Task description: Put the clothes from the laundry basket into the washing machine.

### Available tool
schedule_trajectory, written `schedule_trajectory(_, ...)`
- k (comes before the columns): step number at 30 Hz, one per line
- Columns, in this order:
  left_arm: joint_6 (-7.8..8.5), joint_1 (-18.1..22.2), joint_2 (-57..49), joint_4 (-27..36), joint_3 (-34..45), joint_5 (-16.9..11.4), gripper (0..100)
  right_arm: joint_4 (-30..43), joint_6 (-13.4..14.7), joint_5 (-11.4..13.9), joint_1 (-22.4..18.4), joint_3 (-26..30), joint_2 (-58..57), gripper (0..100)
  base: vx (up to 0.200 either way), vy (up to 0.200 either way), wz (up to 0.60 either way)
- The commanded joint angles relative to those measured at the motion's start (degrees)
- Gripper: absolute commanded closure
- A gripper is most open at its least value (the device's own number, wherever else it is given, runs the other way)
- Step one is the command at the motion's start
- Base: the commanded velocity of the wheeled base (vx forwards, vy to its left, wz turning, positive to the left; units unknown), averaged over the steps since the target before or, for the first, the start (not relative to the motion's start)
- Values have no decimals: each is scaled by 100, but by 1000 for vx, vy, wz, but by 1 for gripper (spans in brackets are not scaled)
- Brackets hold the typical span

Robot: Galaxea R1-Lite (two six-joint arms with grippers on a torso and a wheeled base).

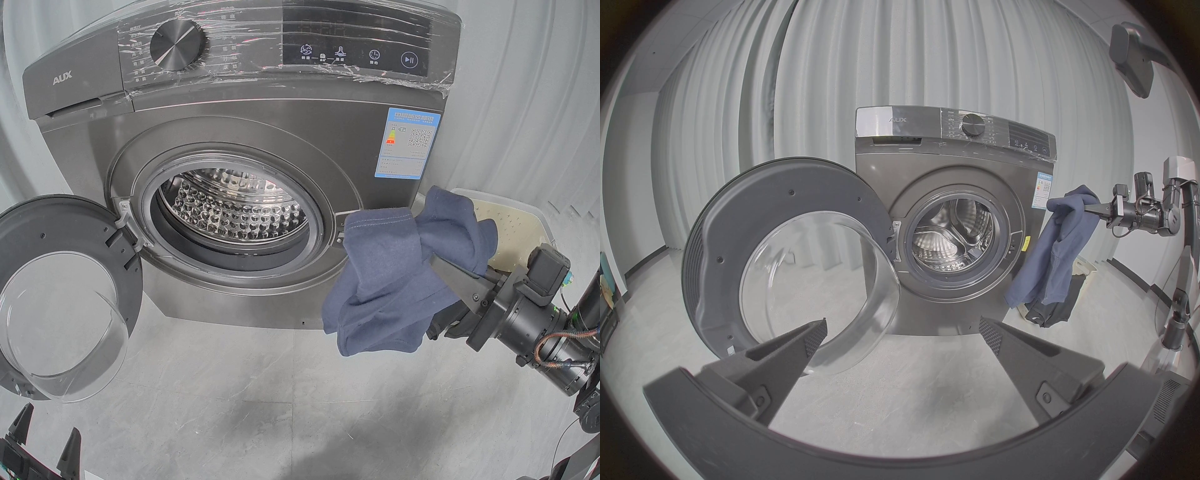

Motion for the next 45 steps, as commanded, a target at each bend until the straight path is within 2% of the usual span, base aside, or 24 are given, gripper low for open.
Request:
schedule_trajectory(1,-2,0,-86,0,92,0,0,-1,6,-4,2,0,11,100,0,0,0)
schedule_trajectory(4,-2,0,-86,0,101,0,0,-1,6,-4,-7,0,19,100,0,0,0)
schedule_trajectory(22,-2,0,-86,0,92,0,0,-1,24,-13,-16,0,37,100,0,200,0)
schedule_trajectory(37,-11,0,-86,-9,101,0,0,-1,33,-4,-7,0,37,100,0,0,0)
schedule_trajectory(45,-11,0,-86,0,101,9,0,-1,33,-4,-7,0,46,100,150,0,0)
